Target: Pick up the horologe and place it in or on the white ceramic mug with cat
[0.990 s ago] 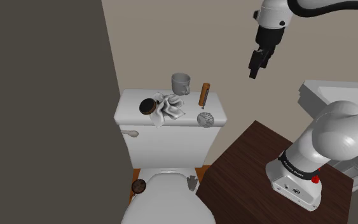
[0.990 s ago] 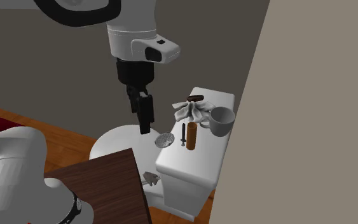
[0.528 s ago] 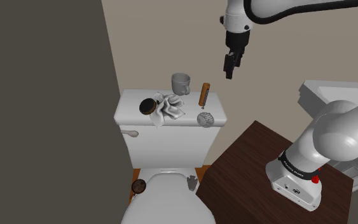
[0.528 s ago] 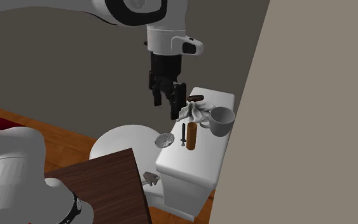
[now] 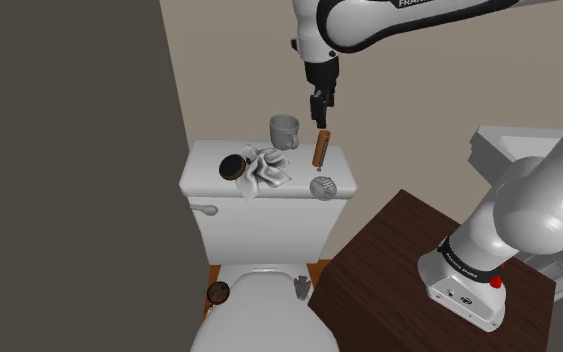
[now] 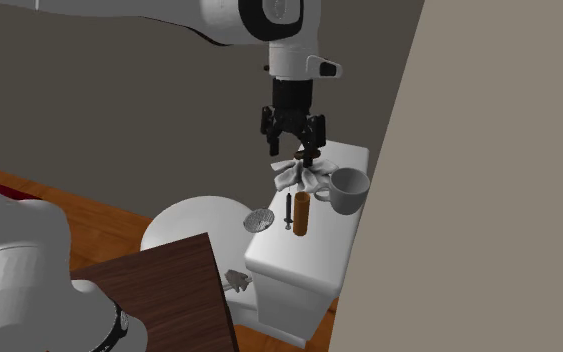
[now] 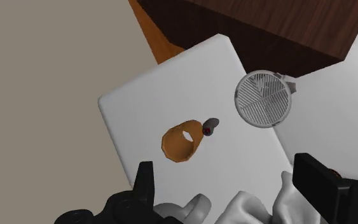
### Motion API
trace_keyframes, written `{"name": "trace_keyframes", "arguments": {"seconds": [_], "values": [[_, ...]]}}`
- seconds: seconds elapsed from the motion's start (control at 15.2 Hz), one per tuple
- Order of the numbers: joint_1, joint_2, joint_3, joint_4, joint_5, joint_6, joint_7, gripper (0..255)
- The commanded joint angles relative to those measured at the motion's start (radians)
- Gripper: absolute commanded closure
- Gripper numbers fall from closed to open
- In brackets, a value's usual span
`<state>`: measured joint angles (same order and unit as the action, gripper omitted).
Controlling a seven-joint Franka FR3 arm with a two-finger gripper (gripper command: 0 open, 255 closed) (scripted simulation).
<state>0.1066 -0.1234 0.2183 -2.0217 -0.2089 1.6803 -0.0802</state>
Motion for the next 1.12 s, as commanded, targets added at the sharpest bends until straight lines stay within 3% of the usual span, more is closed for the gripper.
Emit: {"name": "trace_keyframes", "arguments": {"seconds": [0.0,0.53,1.06], "values": [[0.017,0.086,0.024,0.072,-0.029,-0.006,-0.002,0],[0.108,0.411,0.085,0.367,-0.167,-0.064,-0.039,0],[0.255,0.741,0.104,0.722,-0.308,-0.168,-0.123,0]]}}
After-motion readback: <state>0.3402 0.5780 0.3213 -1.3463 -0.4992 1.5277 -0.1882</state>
